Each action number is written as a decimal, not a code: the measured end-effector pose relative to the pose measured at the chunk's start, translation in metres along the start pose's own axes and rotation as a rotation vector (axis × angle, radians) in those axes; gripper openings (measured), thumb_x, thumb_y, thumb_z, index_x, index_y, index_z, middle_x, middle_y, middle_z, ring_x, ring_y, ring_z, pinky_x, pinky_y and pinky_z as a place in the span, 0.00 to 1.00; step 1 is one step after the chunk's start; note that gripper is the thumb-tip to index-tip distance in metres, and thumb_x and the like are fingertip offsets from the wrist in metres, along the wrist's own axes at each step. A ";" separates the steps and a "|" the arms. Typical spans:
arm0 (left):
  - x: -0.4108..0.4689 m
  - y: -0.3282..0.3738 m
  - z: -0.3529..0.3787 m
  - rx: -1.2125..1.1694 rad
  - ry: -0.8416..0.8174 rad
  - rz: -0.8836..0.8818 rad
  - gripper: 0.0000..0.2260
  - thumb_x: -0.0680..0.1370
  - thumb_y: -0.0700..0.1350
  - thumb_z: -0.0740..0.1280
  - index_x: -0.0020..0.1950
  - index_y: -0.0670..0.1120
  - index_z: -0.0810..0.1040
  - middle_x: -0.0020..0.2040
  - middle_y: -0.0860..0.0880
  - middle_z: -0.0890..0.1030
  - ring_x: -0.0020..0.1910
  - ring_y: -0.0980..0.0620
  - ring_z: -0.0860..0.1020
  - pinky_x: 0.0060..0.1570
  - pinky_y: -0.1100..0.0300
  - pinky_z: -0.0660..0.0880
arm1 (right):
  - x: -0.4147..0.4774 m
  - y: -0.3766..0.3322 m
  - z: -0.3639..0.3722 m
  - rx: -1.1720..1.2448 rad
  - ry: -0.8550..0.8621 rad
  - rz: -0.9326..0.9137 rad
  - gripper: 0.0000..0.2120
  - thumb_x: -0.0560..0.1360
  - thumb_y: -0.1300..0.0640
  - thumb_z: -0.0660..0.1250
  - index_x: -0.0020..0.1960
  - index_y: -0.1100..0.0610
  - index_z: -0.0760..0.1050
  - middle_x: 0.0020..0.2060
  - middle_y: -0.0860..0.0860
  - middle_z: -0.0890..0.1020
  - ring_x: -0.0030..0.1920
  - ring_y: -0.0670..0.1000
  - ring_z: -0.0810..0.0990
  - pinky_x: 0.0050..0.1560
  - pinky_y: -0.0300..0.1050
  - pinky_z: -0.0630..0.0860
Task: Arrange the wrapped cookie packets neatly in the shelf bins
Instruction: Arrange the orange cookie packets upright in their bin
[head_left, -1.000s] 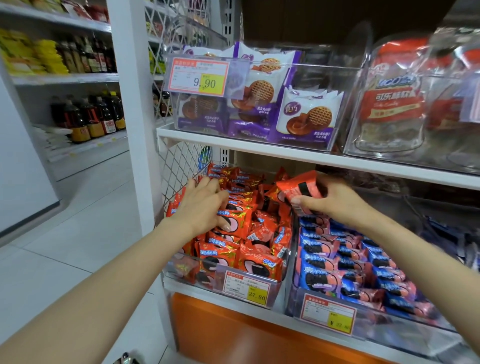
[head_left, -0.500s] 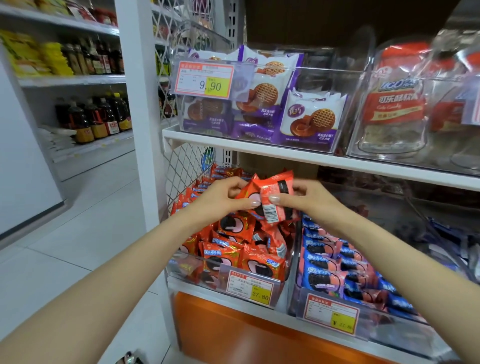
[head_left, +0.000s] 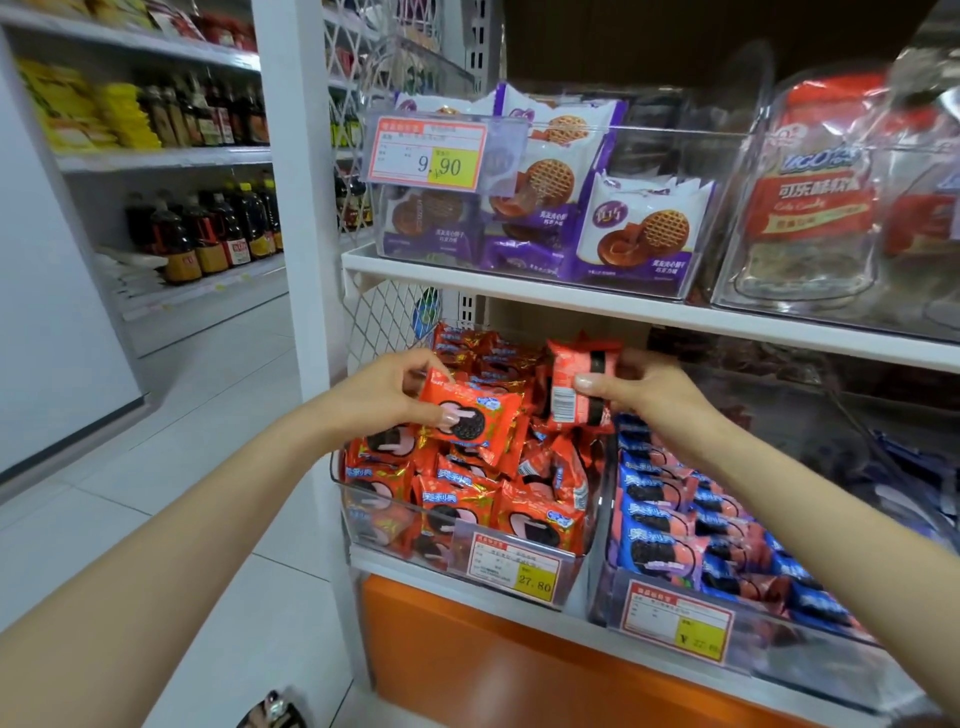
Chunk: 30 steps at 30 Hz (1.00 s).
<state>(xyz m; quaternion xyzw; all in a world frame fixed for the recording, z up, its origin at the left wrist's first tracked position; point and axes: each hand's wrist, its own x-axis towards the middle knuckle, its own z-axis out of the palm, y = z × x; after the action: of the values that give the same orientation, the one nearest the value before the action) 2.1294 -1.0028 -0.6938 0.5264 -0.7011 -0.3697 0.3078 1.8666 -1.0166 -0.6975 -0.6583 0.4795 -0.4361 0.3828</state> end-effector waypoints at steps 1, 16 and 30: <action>0.000 0.000 -0.002 0.011 -0.003 -0.007 0.13 0.71 0.40 0.73 0.53 0.44 0.74 0.49 0.48 0.81 0.47 0.51 0.80 0.42 0.63 0.77 | -0.001 0.001 0.004 0.012 -0.024 -0.024 0.18 0.60 0.50 0.75 0.50 0.50 0.79 0.47 0.47 0.84 0.50 0.48 0.82 0.55 0.43 0.75; -0.002 0.004 0.003 -0.201 0.103 -0.035 0.10 0.73 0.39 0.70 0.49 0.51 0.75 0.47 0.49 0.82 0.45 0.54 0.79 0.48 0.62 0.75 | -0.003 0.002 -0.001 -0.348 -0.119 -0.124 0.08 0.68 0.52 0.74 0.47 0.47 0.80 0.45 0.52 0.85 0.49 0.50 0.81 0.50 0.43 0.75; 0.003 -0.009 0.030 0.876 0.059 0.212 0.17 0.71 0.53 0.71 0.56 0.50 0.70 0.43 0.53 0.72 0.47 0.52 0.69 0.41 0.58 0.59 | -0.002 0.004 -0.002 -0.257 -0.134 -0.087 0.08 0.68 0.55 0.74 0.45 0.45 0.78 0.42 0.44 0.84 0.42 0.40 0.81 0.45 0.28 0.75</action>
<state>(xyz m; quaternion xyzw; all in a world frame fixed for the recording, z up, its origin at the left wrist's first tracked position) 2.1085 -1.0016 -0.7169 0.5426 -0.8324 0.0106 0.1122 1.8634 -1.0153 -0.7011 -0.7498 0.4755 -0.3424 0.3073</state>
